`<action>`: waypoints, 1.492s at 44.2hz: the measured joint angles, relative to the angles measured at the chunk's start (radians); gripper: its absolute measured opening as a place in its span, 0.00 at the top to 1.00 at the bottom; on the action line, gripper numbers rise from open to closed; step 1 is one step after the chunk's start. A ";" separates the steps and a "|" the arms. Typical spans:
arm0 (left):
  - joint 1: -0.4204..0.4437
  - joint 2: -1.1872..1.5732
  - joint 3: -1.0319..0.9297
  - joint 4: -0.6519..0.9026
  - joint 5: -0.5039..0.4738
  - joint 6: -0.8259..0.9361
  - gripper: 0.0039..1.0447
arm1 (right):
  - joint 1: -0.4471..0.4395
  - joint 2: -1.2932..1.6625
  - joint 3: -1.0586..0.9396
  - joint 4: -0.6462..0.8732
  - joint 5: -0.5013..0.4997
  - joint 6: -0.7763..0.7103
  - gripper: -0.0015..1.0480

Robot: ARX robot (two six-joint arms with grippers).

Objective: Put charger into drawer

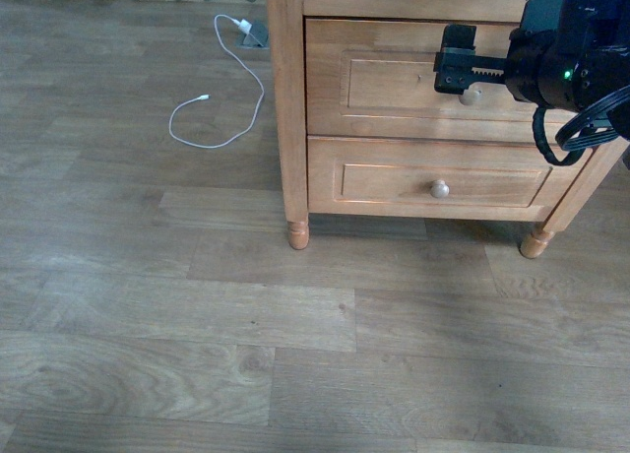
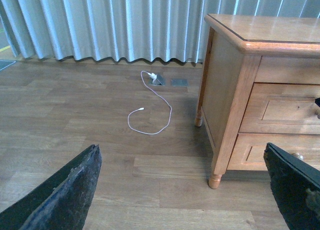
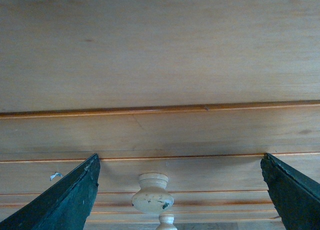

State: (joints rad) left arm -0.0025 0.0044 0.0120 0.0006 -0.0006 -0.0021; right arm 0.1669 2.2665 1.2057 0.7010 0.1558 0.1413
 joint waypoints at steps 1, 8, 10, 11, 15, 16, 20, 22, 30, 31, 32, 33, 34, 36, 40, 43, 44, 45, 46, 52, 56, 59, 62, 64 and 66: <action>0.000 0.000 0.000 0.000 0.000 0.000 0.06 | -0.001 0.000 0.000 0.000 -0.001 0.001 0.08; 0.000 0.000 0.000 0.000 0.000 0.000 0.06 | -0.014 -0.052 -0.058 0.020 -0.025 0.017 0.08; 0.000 0.000 0.000 0.000 0.000 0.000 0.06 | -0.022 -0.085 -0.086 0.024 -0.037 0.023 0.08; 0.000 0.000 0.000 0.000 0.000 0.000 0.06 | -0.024 -0.095 -0.093 0.024 -0.039 0.023 0.08; 0.000 0.000 0.000 0.000 0.000 0.000 0.06 | -0.043 -0.216 -0.175 0.027 -0.082 0.029 0.08; 0.000 0.000 0.000 0.000 0.000 0.000 0.06 | -0.047 -0.241 -0.192 0.027 -0.089 0.030 0.08; 0.000 0.000 0.000 0.000 0.000 0.000 0.06 | -0.061 -0.361 -0.270 0.014 -0.123 0.036 0.08; 0.000 0.000 0.000 0.000 0.000 0.000 0.06 | -0.071 -0.445 -0.322 -0.005 -0.146 0.042 0.08; 0.000 0.000 0.000 0.000 0.000 0.000 0.06 | -0.114 -0.780 -0.512 -0.112 -0.227 0.075 0.08; 0.000 0.000 0.000 0.000 0.000 0.000 0.06 | -0.122 -0.835 -0.539 -0.132 -0.239 0.078 0.08; 0.000 0.000 0.000 0.000 0.000 0.000 0.06 | -0.131 -0.890 -0.565 -0.155 -0.250 0.085 0.08; 0.000 0.000 0.000 0.000 0.000 0.000 0.06 | -0.137 -0.926 -0.582 -0.172 -0.257 0.089 0.08; 0.000 0.000 0.000 0.000 0.000 0.000 0.06 | -0.142 -0.963 -0.597 -0.190 -0.266 0.093 0.08; 0.000 0.000 0.000 0.000 0.000 0.000 0.06 | -0.152 -1.038 -0.628 -0.230 -0.275 0.096 0.08; 0.000 0.000 0.000 0.000 0.000 0.000 0.06 | -0.176 -1.208 -0.695 -0.322 -0.313 0.104 0.08; 0.000 0.000 0.000 0.000 0.000 0.000 0.06 | -0.199 -1.350 -0.737 -0.400 -0.346 0.111 0.08; 0.000 0.000 0.000 0.000 0.000 0.000 0.06 | -0.209 -1.400 -0.747 -0.431 -0.360 0.114 0.08; 0.000 0.000 0.000 0.000 0.000 0.000 0.06 | -0.220 -1.448 -0.753 -0.460 -0.372 0.119 0.08; 0.000 0.000 0.000 0.000 0.000 0.000 0.06 | -0.232 -1.494 -0.757 -0.492 -0.386 0.125 0.08; 0.000 0.000 0.000 0.000 0.000 0.000 0.06 | -0.290 -1.703 -0.777 -0.655 -0.445 0.153 0.08; 0.000 0.000 0.000 0.000 0.000 0.000 0.06 | -0.312 -1.760 -0.789 -0.691 -0.454 0.165 0.08; 0.000 0.000 0.000 0.000 0.000 0.000 0.06 | -0.315 -1.763 -0.789 -0.692 -0.454 0.172 0.08; 0.000 0.000 0.000 0.000 0.000 0.000 0.06 | -0.316 -1.758 -0.791 -0.694 -0.454 0.177 0.08; 0.000 0.000 0.000 0.000 0.000 0.000 0.06 | -0.316 -1.758 -0.791 -0.694 -0.454 0.178 0.08; 0.000 0.000 0.000 0.000 0.000 0.000 0.06 | -0.314 -1.762 -0.794 -0.687 -0.437 0.172 0.09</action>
State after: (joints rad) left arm -0.0025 0.0044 0.0120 0.0006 -0.0006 -0.0021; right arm -0.1467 0.5041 0.4114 0.0135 -0.2813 0.3138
